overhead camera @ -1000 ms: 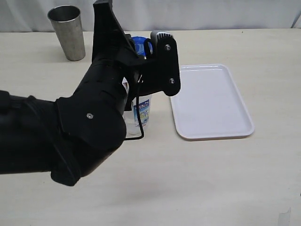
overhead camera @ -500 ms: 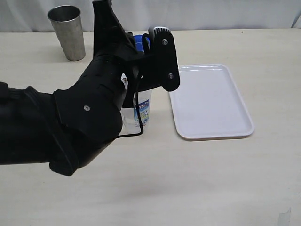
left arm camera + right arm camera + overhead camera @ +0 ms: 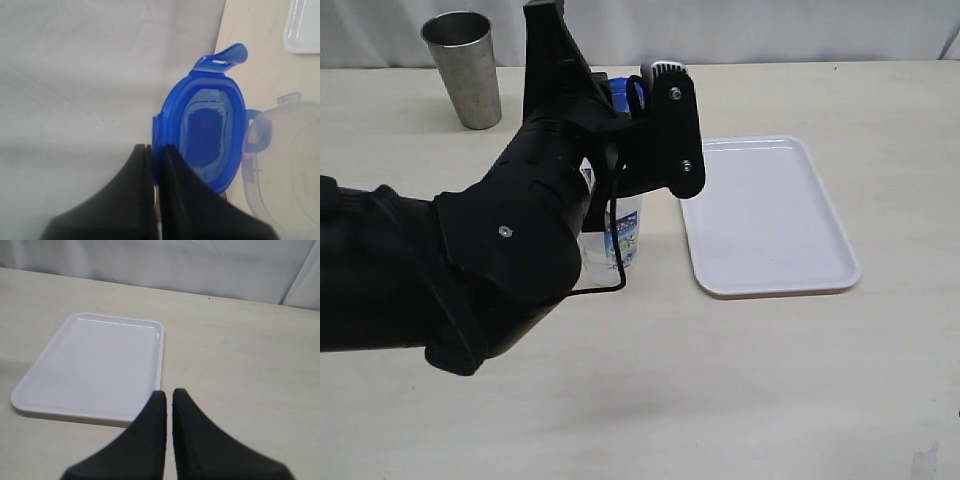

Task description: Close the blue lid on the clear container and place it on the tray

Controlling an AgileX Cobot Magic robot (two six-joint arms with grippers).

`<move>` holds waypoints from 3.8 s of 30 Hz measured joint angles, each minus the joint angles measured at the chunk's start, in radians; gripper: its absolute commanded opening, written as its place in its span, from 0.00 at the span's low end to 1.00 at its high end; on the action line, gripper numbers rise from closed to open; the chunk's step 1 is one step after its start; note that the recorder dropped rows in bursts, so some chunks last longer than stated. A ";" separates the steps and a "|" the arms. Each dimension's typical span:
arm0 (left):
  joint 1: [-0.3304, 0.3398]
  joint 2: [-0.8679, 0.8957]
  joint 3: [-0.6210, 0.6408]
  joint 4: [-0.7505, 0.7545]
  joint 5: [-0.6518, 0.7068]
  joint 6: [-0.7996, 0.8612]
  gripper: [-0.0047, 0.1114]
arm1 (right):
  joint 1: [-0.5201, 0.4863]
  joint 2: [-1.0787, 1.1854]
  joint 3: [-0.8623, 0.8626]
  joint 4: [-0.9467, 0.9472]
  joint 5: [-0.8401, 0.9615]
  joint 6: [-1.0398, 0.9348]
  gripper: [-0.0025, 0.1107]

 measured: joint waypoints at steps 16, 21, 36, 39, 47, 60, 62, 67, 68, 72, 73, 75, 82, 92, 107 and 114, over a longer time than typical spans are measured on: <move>-0.024 0.000 0.000 0.002 0.040 0.025 0.04 | 0.000 0.000 0.000 0.000 0.000 0.000 0.06; -0.024 0.000 0.000 0.002 0.040 0.025 0.04 | 0.000 0.000 0.000 0.000 0.000 0.000 0.06; 0.018 0.000 0.000 0.004 0.044 -0.011 0.04 | 0.000 0.000 0.000 0.000 0.000 0.000 0.06; 0.040 0.000 0.000 0.004 0.044 -0.017 0.04 | 0.000 0.000 0.000 0.000 0.000 0.000 0.06; 0.044 0.000 0.000 0.004 0.034 -0.017 0.04 | 0.000 0.000 0.000 0.000 0.000 0.000 0.06; 0.044 -0.014 0.000 0.004 0.079 0.001 0.04 | 0.000 0.000 0.000 0.000 0.000 0.000 0.06; 0.044 -0.027 0.000 0.004 0.091 0.001 0.04 | 0.000 0.000 0.000 0.000 0.000 0.000 0.06; 0.025 -0.068 0.025 0.004 0.103 0.001 0.04 | 0.000 0.000 0.000 0.000 0.000 0.000 0.06; 0.014 -0.075 0.036 0.004 0.104 0.001 0.04 | 0.000 0.000 0.000 0.000 0.000 0.000 0.06; -0.008 -0.084 0.067 0.004 0.097 0.001 0.04 | 0.000 0.000 0.000 0.000 0.000 0.000 0.06; -0.008 -0.084 0.075 0.004 0.094 0.001 0.04 | 0.000 0.000 0.000 0.000 0.000 0.000 0.06; -0.008 -0.084 0.082 0.004 0.093 0.004 0.04 | 0.000 0.000 0.000 0.000 0.000 0.000 0.06; -0.016 -0.085 0.082 0.004 0.087 0.004 0.04 | 0.000 0.000 0.000 0.000 0.000 0.000 0.06; -0.048 -0.085 0.093 0.004 0.057 0.004 0.04 | 0.000 0.000 0.000 0.000 0.000 0.000 0.06; -0.086 -0.085 0.093 -0.049 0.041 0.043 0.04 | 0.000 0.000 0.000 0.000 0.000 0.000 0.06; -0.095 -0.085 0.104 -0.076 0.026 0.055 0.04 | 0.000 0.000 0.000 0.000 0.000 0.000 0.06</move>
